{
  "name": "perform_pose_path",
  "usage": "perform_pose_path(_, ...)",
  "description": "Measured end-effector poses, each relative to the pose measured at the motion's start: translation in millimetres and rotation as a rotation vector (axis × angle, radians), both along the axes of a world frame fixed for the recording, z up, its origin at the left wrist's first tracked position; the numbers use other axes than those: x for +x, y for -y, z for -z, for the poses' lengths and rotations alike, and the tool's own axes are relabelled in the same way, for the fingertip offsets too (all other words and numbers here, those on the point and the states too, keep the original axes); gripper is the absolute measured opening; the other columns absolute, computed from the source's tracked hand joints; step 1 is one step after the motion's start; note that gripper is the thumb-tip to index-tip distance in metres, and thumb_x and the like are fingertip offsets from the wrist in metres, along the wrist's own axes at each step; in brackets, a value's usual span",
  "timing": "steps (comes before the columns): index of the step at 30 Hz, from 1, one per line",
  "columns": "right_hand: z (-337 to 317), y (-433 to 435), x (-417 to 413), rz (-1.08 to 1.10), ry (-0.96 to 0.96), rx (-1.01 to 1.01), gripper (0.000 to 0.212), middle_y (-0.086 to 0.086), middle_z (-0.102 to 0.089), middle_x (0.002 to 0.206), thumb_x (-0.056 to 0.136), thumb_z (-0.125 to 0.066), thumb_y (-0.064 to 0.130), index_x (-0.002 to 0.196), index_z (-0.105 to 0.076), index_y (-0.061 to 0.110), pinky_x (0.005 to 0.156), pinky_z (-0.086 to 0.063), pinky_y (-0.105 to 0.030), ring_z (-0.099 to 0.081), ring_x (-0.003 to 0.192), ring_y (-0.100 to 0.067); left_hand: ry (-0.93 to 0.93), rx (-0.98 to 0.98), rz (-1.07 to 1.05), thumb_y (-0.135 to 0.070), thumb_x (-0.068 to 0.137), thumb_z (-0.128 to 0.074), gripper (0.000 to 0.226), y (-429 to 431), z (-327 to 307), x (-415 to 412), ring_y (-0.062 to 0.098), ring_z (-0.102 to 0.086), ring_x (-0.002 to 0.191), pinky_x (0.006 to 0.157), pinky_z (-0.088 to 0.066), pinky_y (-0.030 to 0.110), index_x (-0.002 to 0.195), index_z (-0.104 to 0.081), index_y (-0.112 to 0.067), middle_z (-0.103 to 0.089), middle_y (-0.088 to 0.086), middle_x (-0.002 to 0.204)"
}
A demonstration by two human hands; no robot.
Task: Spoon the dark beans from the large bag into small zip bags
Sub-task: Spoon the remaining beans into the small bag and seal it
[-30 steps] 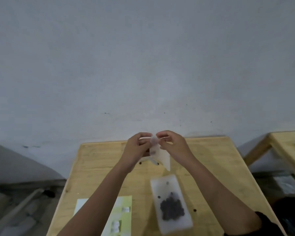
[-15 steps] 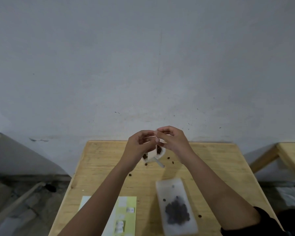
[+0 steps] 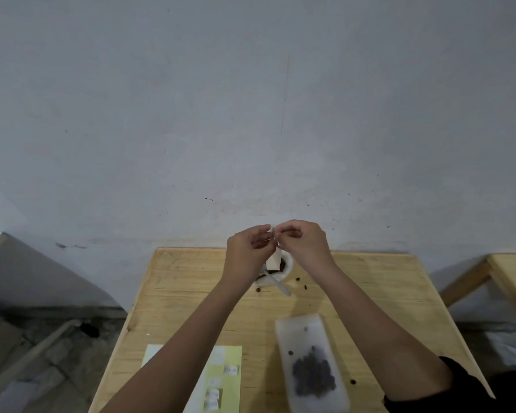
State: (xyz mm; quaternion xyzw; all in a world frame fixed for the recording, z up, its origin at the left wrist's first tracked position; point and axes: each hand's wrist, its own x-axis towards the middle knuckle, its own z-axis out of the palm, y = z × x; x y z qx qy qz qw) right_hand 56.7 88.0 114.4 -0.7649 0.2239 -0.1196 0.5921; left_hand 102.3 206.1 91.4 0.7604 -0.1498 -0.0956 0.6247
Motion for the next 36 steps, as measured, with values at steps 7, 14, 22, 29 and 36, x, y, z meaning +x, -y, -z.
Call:
perform_pose_path(7, 4.2, -4.4, 2.7, 0.069, -0.014, -0.004, 0.004, -0.01, -0.069, 0.073, 0.079, -0.071, 0.004, 0.083, -0.07, 0.006, 0.072, -0.059, -0.03, -0.07, 0.072, -0.024, 0.123, 0.029, -0.028, 0.009, 0.082, -0.057, 0.023, 2.4, 5.3, -9.4, 0.011, -0.053, 0.066, 0.069, -0.046, 0.026, 0.093, -0.071, -0.004, -0.059, -0.009, 0.068)
perform_pose_path(14, 9.6, -4.7, -0.8, 0.097, -0.14, 0.052, 0.016, -0.008, -0.065, 0.069, 0.078, -0.066, -0.01, 0.071, -0.066, 0.004, 0.056, -0.057, -0.019, -0.066, 0.062, -0.017, 0.195, 0.188, 0.004, 0.007, 0.079, -0.065, 0.017, -2.4, 9.4, 4.0, 0.014, -0.066, 0.078, 0.076, -0.056, 0.027, 0.095, -0.071, 0.003, -0.072, 0.016, 0.086)
perform_pose_path(22, 10.8, 2.9, -0.5, 0.081, -0.207, -0.107, 0.025, -0.013, -0.069, 0.076, 0.078, -0.058, -0.012, 0.066, -0.067, 0.009, 0.067, -0.06, -0.034, -0.07, 0.066, -0.026, 0.186, 0.266, -0.112, 0.006, 0.078, -0.063, 0.021, -9.0, 13.8, 24.9, 0.017, -0.067, 0.079, 0.075, -0.055, 0.025, 0.097, -0.071, 0.002, -0.072, 0.014, 0.09)
perform_pose_path(29, -19.6, 15.3, 6.7, -0.061, -0.24, -0.094, 0.014, -0.009, -0.068, 0.069, 0.077, -0.066, -0.006, 0.071, -0.069, 0.006, 0.063, -0.059, -0.025, -0.07, 0.062, -0.02, 0.17, 0.152, 0.3, -0.019, 0.085, -0.068, 0.034, -18.2, 6.2, 17.9, -0.006, -0.059, 0.1, 0.089, -0.051, 0.021, 0.119, -0.062, -0.016, -0.066, -0.006, 0.109)
perform_pose_path(36, -49.7, 20.4, 11.2, -0.29, -0.178, -0.061, 0.009, -0.011, -0.067, 0.066, 0.076, -0.062, -0.007, 0.081, -0.069, -0.003, 0.069, -0.059, -0.03, -0.066, 0.061, -0.02, 0.299, 0.356, 0.534, -0.056, 0.053, -0.082, 0.136, -26.3, -0.6, 12.2, -0.006, 0.008, 0.14, 0.112, -0.015, 0.027, 0.145, 0.016, -0.035, 0.016, -0.032, 0.147)
